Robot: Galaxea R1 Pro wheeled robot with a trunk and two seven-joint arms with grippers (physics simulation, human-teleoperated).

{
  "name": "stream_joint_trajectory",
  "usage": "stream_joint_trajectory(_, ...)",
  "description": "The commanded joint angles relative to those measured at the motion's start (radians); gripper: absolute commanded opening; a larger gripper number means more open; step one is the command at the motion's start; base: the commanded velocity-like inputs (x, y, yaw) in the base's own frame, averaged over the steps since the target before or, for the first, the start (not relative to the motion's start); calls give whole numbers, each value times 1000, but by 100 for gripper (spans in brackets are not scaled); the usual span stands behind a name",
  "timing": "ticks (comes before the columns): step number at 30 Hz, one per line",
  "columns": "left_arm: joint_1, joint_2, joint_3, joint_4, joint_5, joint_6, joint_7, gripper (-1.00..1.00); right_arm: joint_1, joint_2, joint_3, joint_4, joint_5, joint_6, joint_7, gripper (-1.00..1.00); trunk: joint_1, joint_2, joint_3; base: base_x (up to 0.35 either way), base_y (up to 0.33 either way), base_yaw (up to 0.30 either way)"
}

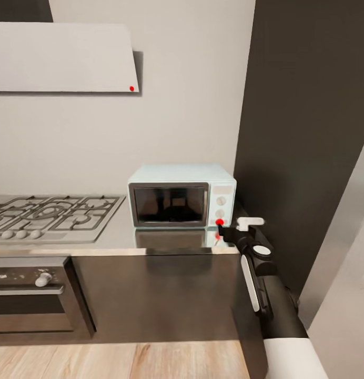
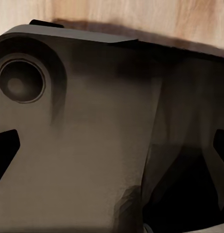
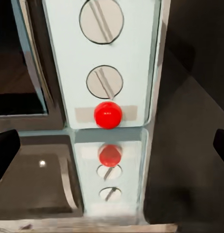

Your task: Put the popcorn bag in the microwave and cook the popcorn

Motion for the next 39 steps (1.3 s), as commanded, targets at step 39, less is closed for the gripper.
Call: stream_joint_trajectory(39, 0, 0, 3, -1, 6, -2, -1, 100, -2, -8, 50, -1, 16, 35, -4, 100, 1, 0, -1, 18, 89, 0)
